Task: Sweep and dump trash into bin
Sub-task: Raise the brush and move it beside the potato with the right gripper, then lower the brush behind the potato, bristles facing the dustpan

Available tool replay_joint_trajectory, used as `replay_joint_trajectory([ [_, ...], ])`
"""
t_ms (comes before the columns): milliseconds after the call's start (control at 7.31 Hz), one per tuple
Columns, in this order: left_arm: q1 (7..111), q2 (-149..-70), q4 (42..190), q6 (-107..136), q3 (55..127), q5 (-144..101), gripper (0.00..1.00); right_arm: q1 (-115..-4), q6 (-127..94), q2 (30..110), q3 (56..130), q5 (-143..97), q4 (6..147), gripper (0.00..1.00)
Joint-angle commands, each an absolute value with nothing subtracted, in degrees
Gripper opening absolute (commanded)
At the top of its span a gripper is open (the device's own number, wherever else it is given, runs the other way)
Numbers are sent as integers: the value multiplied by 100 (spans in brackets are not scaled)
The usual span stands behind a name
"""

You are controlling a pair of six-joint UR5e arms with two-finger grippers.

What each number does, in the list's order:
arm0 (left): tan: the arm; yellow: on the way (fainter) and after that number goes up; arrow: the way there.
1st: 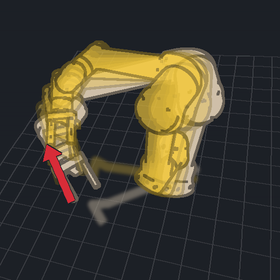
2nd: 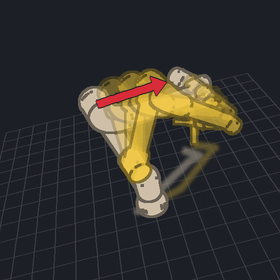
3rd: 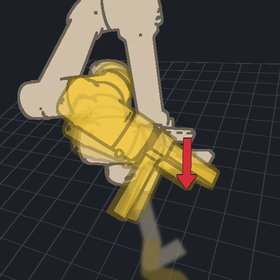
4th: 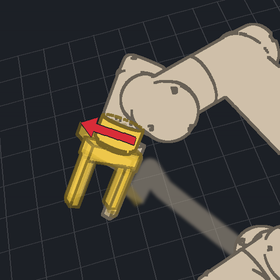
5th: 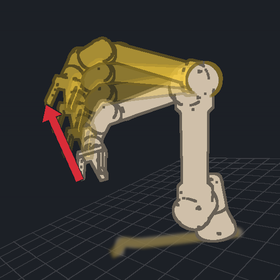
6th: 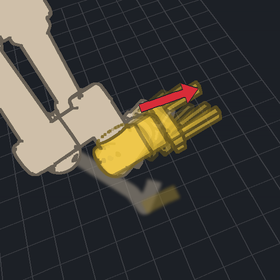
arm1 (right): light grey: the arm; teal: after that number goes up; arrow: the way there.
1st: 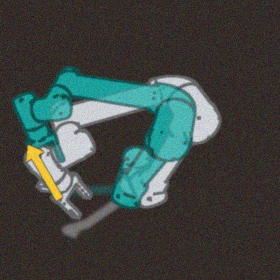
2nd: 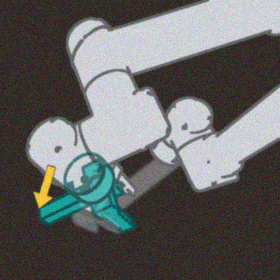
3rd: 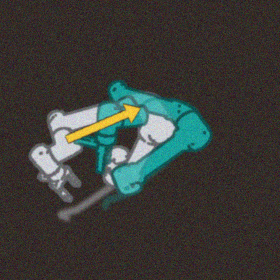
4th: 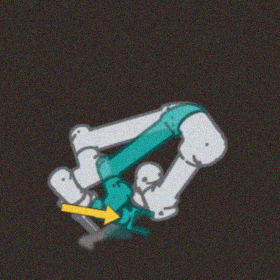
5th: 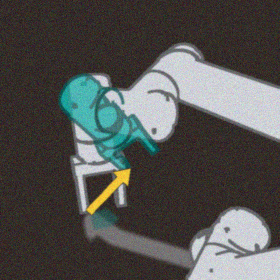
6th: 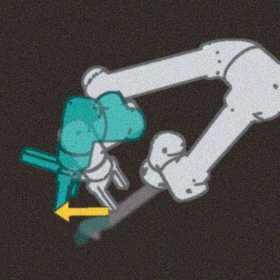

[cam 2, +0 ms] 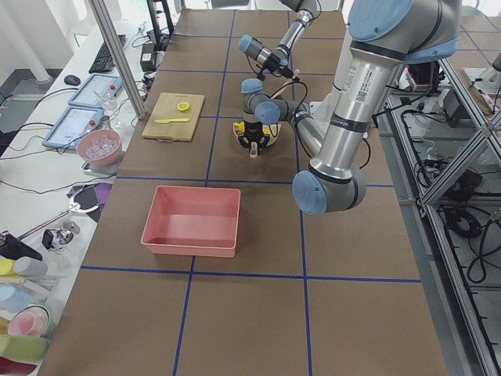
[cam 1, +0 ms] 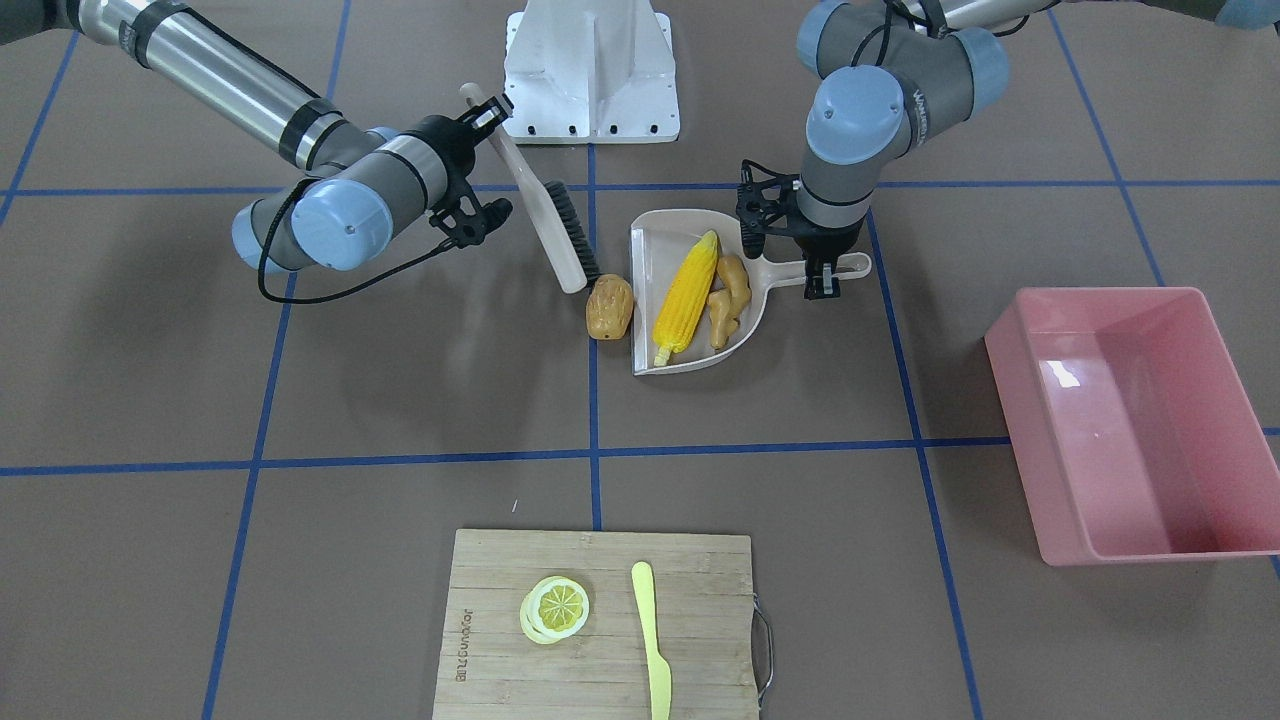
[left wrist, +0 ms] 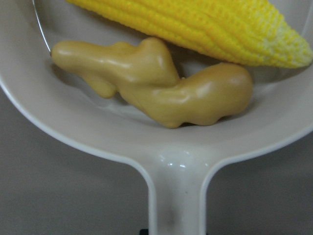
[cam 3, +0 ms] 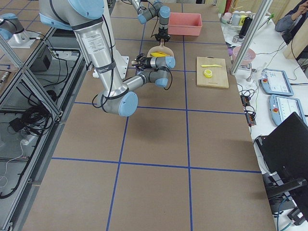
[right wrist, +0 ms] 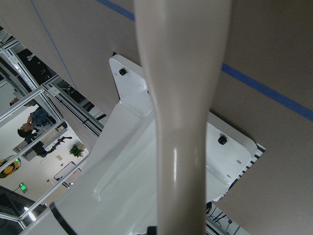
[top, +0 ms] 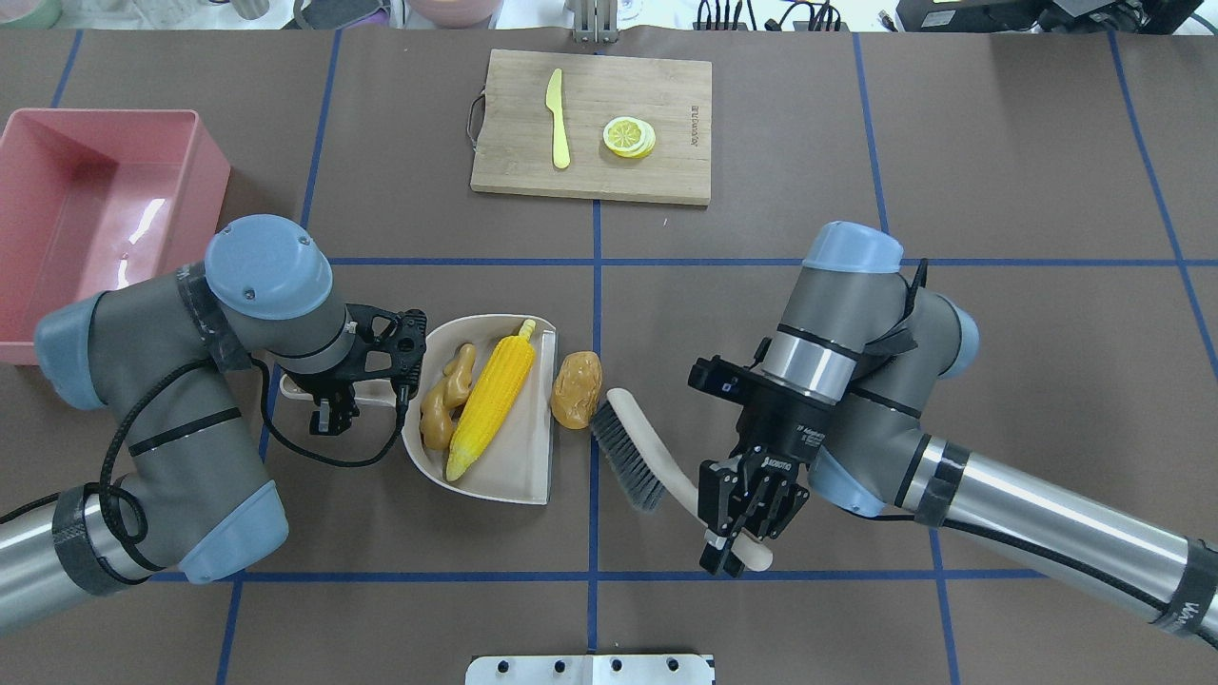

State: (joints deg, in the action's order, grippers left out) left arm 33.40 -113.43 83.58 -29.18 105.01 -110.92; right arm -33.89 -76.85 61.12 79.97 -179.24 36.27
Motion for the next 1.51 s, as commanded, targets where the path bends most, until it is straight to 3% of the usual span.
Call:
replay_joint_trajectory([
  [0, 3340, -11355, 8332, -2918, 10494, -11100, 0, -3961, -7699, 6406, 8226, -17922, 3639, 0],
  [684, 3331, -11373, 8323, -2918, 10468, -11092, 0, -3816, -9620, 6959, 9718, -16009, 3621, 0],
  [958, 3331, -11373, 8209, -2918, 10512, -11092, 0, -3072, -9781, 7713, 10429, -14415, 3037, 0],
  [1369, 3331, -11373, 8209, -2918, 10521, -11092, 0, -1683, -9915, 8129, 10110, -12721, 1349, 0],
])
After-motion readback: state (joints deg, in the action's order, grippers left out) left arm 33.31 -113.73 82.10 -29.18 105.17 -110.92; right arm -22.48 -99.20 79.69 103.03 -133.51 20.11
